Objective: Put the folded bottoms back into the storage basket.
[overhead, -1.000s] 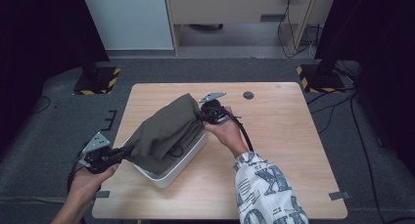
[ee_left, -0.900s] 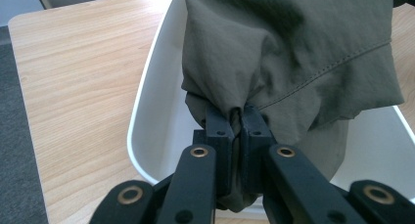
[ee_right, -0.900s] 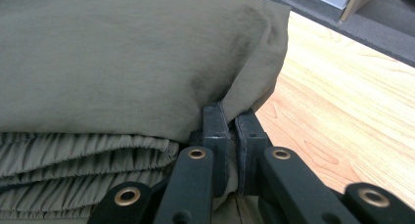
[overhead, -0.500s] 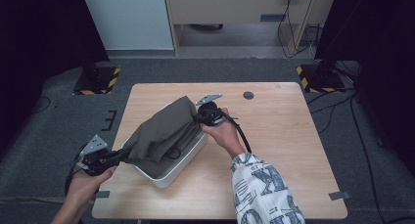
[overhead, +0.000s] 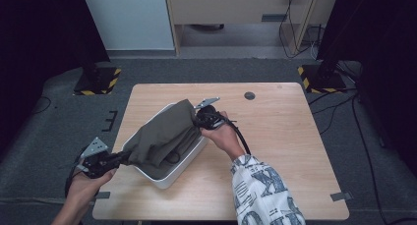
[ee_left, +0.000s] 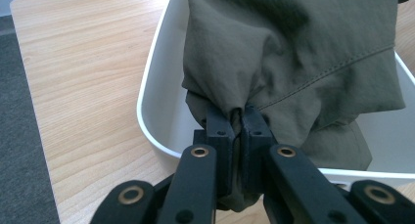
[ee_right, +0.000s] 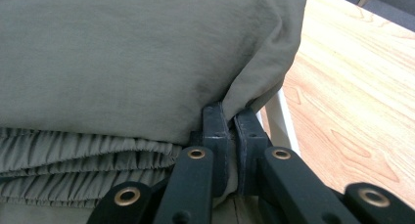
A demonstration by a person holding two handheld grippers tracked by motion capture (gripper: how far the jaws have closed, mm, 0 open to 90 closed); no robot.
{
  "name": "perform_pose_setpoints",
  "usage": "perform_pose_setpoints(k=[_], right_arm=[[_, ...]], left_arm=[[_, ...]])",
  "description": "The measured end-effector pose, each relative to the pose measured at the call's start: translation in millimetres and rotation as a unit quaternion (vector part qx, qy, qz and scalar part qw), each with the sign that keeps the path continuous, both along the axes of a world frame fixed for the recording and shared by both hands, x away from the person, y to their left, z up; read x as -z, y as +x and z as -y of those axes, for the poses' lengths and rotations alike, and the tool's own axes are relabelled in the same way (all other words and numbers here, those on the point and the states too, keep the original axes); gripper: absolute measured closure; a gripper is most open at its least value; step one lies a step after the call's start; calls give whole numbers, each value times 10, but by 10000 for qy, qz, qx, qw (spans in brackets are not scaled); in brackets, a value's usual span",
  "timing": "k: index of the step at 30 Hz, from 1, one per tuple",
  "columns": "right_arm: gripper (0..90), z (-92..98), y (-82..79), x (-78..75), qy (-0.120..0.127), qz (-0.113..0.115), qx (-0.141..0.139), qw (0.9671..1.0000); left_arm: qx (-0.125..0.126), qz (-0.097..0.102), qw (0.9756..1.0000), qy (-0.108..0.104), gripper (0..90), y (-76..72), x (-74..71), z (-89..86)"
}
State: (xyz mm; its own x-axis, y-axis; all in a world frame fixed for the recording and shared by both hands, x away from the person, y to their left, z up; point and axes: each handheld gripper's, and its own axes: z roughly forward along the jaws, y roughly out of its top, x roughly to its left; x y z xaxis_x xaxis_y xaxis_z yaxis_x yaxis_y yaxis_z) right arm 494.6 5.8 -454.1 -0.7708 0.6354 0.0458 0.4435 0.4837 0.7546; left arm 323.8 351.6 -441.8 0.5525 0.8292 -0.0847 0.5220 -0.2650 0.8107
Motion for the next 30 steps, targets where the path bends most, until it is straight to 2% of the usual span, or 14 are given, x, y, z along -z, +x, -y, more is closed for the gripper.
perform_pose_setpoints(k=[3, 8, 14, 17, 18, 19, 20, 21, 23, 25, 30], right_arm=[[861, -14, 3, 9, -2, -46, -3, 10000], [861, -51, -5, 54, -147, -104, -88, 9998], [860, -52, -3, 63, -114, -108, -52, 9999], [852, -42, -4, 58, -100, -93, -59, 9999], [825, -37, -9, 53, -101, -72, -53, 9999], [757, -27, -15, 44, -125, -69, -15, 9999], [647, -4, -21, 32, -99, -35, 40, 9999], [499, 63, -36, -11, -1, -72, 49, 10000], [483, 93, -48, -34, 59, -128, 36, 9999], [360, 163, -94, -93, 212, -84, -29, 9997], [335, 271, -127, -182, 360, 72, -17, 9993]], left_arm=[[-8, -16, 10000, 2, 850, 1, 6, -2], [-10, -42, 10000, 43, 849, -1, 15, -23], [-13, -35, 10000, 16, 849, 1, 29, -26], [66, -62, 10000, -16, 843, 0, 36, -31], [47, -67, 10000, -23, 822, -2, 34, -39], [-51, -41, 10000, -18, 771, -6, 26, -53], [-136, 22, 9999, -28, 671, -10, 18, -65], [-171, 83, 9998, -6, 547, -15, 4, -88], [-230, 190, 9995, -143, 538, -26, -19, -142], [-281, 197, 9992, -181, 483, -19, -38, -174], [-350, 380, 9984, -210, 467, 37, -89, -168]])
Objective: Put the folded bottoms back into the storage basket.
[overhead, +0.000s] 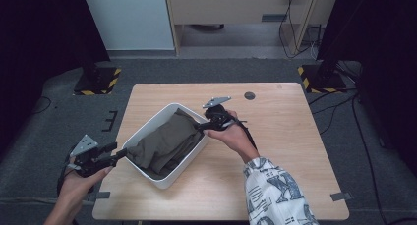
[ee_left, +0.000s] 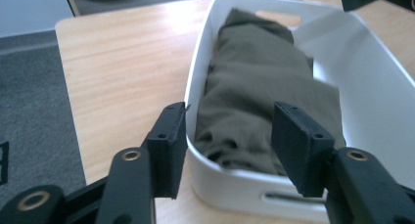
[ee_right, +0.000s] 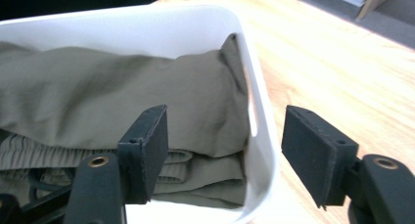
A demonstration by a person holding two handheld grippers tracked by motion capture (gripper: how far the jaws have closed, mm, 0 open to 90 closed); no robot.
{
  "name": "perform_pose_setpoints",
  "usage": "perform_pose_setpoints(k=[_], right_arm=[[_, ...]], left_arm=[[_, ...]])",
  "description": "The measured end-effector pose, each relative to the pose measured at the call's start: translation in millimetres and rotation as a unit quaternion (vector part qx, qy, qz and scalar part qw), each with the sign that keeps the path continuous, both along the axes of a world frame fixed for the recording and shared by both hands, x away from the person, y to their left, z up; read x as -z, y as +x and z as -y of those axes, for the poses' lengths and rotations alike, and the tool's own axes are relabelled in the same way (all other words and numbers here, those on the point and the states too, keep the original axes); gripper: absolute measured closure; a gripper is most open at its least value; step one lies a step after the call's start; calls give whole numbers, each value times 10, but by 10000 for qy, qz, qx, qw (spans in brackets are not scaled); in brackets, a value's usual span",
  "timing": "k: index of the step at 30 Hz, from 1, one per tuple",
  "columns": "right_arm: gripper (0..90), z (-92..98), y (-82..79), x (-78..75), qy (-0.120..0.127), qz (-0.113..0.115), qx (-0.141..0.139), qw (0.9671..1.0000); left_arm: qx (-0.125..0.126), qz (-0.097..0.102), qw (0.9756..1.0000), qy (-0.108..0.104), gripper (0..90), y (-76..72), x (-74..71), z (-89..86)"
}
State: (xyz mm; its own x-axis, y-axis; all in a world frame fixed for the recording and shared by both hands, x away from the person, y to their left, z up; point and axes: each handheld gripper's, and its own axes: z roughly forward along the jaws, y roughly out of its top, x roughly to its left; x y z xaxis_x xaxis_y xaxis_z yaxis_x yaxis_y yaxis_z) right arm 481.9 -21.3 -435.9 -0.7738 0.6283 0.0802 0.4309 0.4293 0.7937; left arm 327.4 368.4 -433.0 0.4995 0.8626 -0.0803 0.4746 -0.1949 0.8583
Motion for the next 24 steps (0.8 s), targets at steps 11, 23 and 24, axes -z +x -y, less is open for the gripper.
perform_pose_setpoints(k=[11, 23, 24], right_arm=[[304, 115, 61, -14, 52, 24, 314, 9995], [238, 199, -20, 41, 85, 75, 344, 9993], [231, 214, -29, 51, 76, 85, 321, 9994]], left_arm=[[-188, 54, 9998, 84, 490, 318, 54, 58], [-115, -7, 9999, 122, 555, 610, 125, 116], [-127, -3, 9999, 72, 562, 623, 130, 118]])
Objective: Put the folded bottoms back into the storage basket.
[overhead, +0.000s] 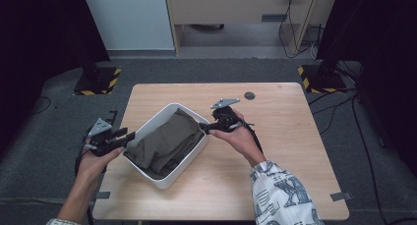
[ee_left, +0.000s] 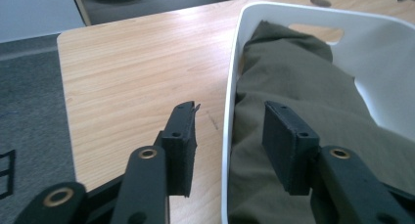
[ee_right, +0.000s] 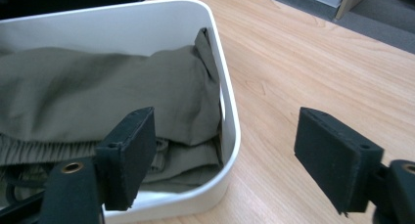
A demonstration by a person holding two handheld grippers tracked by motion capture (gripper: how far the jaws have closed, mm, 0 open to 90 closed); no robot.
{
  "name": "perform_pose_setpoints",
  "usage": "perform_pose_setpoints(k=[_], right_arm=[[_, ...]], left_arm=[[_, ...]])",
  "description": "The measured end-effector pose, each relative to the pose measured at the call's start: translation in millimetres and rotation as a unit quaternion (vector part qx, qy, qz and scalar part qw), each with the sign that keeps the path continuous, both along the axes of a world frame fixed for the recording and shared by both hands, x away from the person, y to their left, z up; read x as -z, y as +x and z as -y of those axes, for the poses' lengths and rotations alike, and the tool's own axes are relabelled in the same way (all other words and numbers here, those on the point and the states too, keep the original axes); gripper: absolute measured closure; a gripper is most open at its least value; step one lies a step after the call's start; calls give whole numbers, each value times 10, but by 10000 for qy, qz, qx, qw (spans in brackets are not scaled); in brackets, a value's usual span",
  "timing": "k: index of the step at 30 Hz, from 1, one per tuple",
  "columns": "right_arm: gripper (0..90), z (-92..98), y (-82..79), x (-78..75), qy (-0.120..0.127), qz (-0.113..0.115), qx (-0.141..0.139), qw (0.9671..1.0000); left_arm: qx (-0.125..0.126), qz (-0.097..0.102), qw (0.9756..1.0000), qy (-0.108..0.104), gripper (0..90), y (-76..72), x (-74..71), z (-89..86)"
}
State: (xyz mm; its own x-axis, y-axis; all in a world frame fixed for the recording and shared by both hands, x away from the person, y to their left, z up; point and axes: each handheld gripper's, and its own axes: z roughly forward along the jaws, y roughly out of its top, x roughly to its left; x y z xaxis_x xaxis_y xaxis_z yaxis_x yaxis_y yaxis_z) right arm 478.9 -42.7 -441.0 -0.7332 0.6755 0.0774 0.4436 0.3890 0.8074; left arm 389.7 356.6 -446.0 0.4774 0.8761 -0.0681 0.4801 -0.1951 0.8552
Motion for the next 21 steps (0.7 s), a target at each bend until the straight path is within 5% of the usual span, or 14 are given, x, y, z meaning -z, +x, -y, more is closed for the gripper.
perform_pose_setpoints(k=[4, 9, 21], right_arm=[[242, 72, -54, 27, 30, 60, 48, 10000], [268, 147, -154, 54, 7, 184, 14, 9998], [303, 318, -383, 171, 36, 224, -54, 9997]], left_arm=[[-66, 34, 10000, 18, 598, 26, 26, -2], [-194, 70, 9994, -260, 634, 28, 97, -16], [-178, 1, 9998, -33, 699, 18, 113, 23]])
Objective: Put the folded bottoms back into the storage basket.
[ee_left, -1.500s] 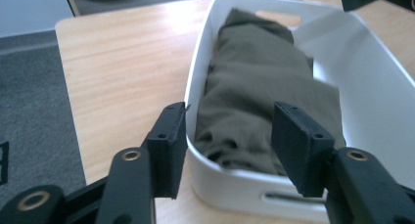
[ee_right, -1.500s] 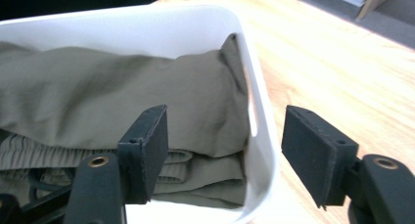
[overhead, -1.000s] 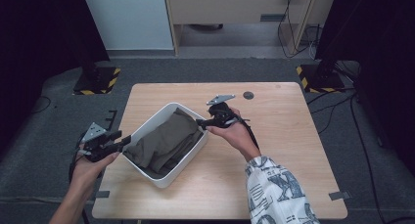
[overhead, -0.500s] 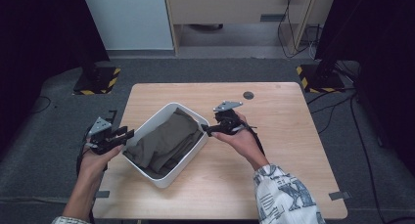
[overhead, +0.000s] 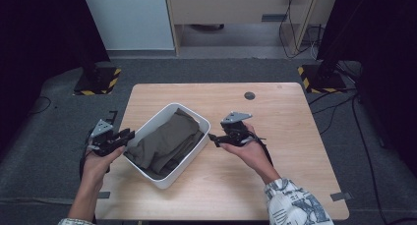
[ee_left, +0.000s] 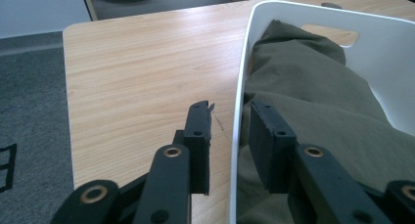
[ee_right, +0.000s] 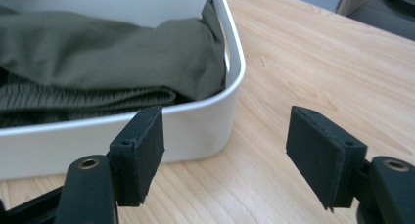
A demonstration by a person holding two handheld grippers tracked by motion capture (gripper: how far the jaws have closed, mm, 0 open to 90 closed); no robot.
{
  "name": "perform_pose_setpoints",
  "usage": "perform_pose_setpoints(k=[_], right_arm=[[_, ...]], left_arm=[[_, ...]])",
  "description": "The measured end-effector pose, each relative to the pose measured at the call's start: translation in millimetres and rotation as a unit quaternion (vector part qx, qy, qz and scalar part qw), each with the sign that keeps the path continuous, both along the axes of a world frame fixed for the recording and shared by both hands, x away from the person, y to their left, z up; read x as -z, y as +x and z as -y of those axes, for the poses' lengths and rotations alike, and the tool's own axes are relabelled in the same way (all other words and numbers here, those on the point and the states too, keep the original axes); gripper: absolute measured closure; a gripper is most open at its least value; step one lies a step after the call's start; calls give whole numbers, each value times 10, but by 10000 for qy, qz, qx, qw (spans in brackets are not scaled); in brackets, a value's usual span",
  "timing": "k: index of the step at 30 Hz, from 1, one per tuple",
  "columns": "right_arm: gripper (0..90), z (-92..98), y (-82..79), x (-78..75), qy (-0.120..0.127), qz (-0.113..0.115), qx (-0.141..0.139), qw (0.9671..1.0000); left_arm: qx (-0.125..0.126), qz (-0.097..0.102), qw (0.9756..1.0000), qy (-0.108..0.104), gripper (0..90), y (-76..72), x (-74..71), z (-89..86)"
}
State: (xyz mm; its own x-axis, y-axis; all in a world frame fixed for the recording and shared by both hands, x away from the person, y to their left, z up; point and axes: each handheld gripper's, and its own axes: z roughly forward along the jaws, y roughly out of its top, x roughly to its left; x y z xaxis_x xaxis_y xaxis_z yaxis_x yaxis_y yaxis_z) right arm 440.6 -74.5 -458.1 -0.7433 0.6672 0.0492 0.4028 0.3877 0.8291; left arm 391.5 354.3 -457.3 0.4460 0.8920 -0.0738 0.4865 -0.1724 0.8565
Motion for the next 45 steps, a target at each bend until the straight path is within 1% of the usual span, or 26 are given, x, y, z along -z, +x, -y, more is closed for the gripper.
perform_pose_setpoints(k=[3, 7, 8, 9, 10, 13, 15, 18, 33, 39, 41, 42, 45], right_arm=[[305, 47, -57, 56, -8, -43, -18, 10000], [313, 93, -111, 141, -64, -110, 28, 9999], [315, 99, -118, 152, -68, -125, 24, 9999], [316, 106, -134, 184, -55, -141, 25, 9999], [318, 107, -147, 207, -92, -161, 26, 9998], [320, 117, -182, 278, -107, -215, -2, 9997], [323, 122, -204, 322, -126, -251, -16, 9996], [326, 129, -222, 358, -83, -272, 34, 9996], [327, 18, -274, 421, -131, -321, -33, 9994], [326, -10, -291, 404, -142, -309, -17, 9994], [326, -11, -292, 398, -140, -297, 34, 9995], [326, -11, -291, 394, -137, -302, 54, 9994], [324, 6, -288, 379, -114, -305, 96, 9994]], left_arm=[[9, -16, 10000, 42, 735, -3, 11, 16], [-8, -83, 9998, 171, 757, 10, 60, 25], [-21, -111, 9998, 173, 762, 14, 75, 22], [-22, -121, 9999, 98, 780, 13, 78, 15], [-15, -126, 9999, 72, 788, 12, 81, 13], [31, -165, 9998, 84, 838, 8, 80, 26], [6, -173, 9998, 111, 841, 3, 77, 35], [-24, -169, 9998, 87, 842, -5, 79, 39], [-25, -199, 9998, 12, 843, -34, 86, 83], [58, -198, 9998, 41, 837, -67, 84, 210], [88, -213, 9997, 18, 830, -80, 83, 256], [125, -214, 9997, 47, 827, -90, 79, 290], [187, -226, 9996, 51, 818, -108, 77, 364]])
